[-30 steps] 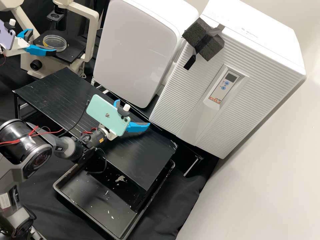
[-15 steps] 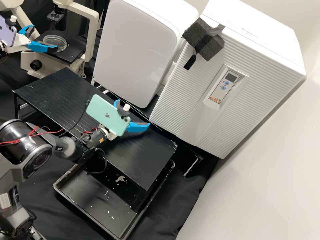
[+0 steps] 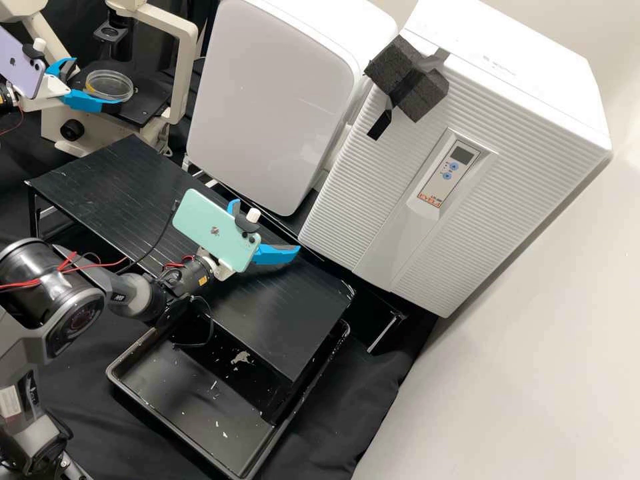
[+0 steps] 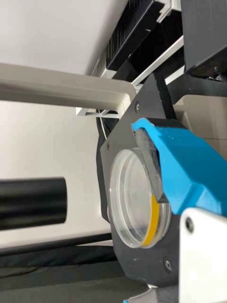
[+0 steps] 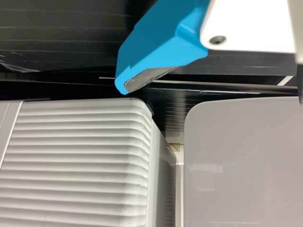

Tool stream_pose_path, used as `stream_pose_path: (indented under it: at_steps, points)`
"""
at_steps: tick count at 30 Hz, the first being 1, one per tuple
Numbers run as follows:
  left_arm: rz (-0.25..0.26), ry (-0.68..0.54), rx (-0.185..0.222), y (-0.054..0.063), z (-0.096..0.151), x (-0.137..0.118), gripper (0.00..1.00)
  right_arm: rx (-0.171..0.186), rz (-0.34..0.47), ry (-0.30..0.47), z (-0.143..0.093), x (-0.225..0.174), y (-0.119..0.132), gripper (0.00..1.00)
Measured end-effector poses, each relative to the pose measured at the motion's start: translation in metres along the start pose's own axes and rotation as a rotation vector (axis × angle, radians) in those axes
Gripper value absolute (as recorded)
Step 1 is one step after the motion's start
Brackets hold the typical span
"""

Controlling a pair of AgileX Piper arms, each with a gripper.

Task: Place the petri dish on the bench

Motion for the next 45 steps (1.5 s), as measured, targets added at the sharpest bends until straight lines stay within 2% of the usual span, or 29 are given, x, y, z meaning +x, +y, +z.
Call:
stream_pose_path:
  at_steps: [5,15,16,27,45]
  points:
    - [0.001,0.015,-0.013,-0.002,-0.002,0.004,1.00,0.000,0.000,0.000,0.000,0.000,0.000,1.00]
    - [0.004,0.008,-0.013,-0.004,-0.001,0.010,1.00,0.000,0.000,0.000,0.000,0.000,0.000,1.00]
    - [0.003,0.006,-0.013,-0.005,-0.001,0.010,0.00,0.000,0.000,0.000,0.000,0.000,0.000,1.00]
    - [0.023,-0.004,-0.013,-0.009,0.000,0.013,0.00,0.000,0.000,0.000,0.000,0.000,0.000,1.00]
    - [0.019,-0.009,-0.013,-0.010,0.002,0.013,0.00,0.000,0.000,0.000,0.000,0.000,0.000,1.00]
